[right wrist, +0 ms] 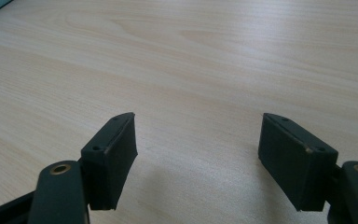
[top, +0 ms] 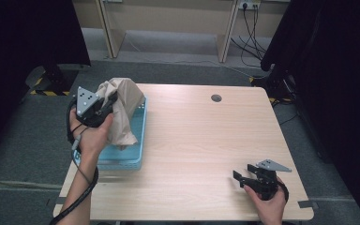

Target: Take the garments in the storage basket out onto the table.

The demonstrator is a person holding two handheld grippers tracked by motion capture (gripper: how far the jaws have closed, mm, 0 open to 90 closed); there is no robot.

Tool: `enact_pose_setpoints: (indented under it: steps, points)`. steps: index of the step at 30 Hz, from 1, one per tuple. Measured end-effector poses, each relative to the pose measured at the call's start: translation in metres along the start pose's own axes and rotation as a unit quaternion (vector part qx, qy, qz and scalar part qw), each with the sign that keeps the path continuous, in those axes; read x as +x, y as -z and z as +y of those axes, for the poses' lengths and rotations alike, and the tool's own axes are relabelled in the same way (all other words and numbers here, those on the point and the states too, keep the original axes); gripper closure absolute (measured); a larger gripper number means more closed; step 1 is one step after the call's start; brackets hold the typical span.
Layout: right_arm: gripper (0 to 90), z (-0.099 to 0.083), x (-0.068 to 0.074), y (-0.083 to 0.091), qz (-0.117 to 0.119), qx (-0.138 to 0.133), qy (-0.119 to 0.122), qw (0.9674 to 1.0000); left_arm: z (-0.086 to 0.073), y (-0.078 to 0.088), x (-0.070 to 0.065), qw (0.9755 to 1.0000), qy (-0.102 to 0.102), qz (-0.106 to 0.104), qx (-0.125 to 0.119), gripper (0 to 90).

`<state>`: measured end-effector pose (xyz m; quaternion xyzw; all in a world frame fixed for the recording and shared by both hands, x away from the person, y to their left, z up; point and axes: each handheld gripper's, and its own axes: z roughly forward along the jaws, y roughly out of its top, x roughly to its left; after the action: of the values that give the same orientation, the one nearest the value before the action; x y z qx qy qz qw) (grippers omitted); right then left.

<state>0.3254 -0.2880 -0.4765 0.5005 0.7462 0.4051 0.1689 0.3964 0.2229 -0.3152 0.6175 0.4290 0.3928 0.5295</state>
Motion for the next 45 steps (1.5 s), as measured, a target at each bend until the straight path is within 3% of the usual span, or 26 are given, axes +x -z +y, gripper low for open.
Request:
enact_pose_setpoints:
  steps: [18,45]
  points:
    - [28.7,0.0,0.0,0.0,0.0,-0.001,0.001,1.0,0.024,0.01,-0.01,0.9991,-0.013,-0.009,-0.04,88.3]
    - [28.7,0.0,0.001,0.0,-0.001,-0.001,0.002,1.0,0.051,0.024,-0.028,0.9951,-0.025,-0.025,-0.092,88.4]
